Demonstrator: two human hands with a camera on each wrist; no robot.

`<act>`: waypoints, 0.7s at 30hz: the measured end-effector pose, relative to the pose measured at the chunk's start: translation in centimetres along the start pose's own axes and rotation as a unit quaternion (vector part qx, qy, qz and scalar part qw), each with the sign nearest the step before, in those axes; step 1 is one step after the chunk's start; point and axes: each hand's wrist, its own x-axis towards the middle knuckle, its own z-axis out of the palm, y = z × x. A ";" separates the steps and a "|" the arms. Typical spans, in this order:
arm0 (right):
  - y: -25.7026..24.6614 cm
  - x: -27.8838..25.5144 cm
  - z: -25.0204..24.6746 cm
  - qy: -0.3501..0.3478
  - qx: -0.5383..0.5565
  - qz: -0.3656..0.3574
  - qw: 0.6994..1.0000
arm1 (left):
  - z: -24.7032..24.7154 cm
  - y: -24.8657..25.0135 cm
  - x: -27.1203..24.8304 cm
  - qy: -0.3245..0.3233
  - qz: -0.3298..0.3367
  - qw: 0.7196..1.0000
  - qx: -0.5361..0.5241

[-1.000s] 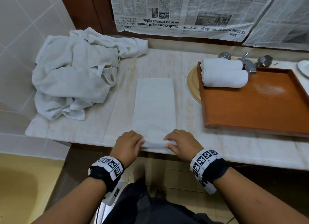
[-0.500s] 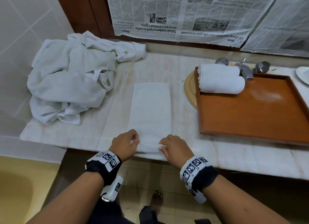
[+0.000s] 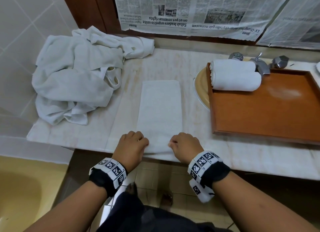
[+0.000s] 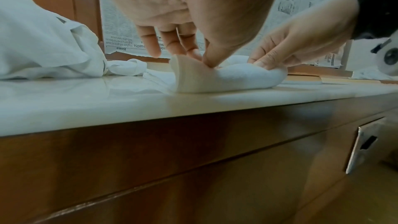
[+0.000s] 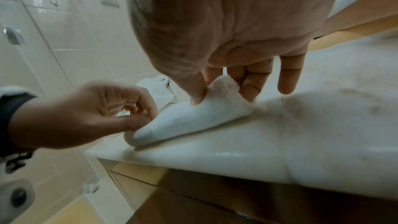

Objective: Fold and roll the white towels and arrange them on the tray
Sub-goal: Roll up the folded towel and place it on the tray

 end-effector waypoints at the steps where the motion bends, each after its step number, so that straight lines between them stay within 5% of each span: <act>1: -0.1 0.0 -0.1 0.006 0.008 0.014 1.000 | 0.0 -0.1 -0.2 0.006 0.019 1.000 -0.002; 8: -0.6 -0.7 0.7 0.102 0.045 0.073 0.991 | 0.3 -2.7 -1.0 -0.040 0.039 0.997 -0.058; 16: 0.3 -2.1 3.1 0.193 0.036 -0.088 0.977 | 0.9 -3.2 -1.7 -0.002 -0.011 0.993 -0.119; 21: 1.0 -3.0 3.2 0.170 -0.038 -0.134 0.976 | 0.7 -2.8 -1.2 -0.043 -0.113 0.974 -0.192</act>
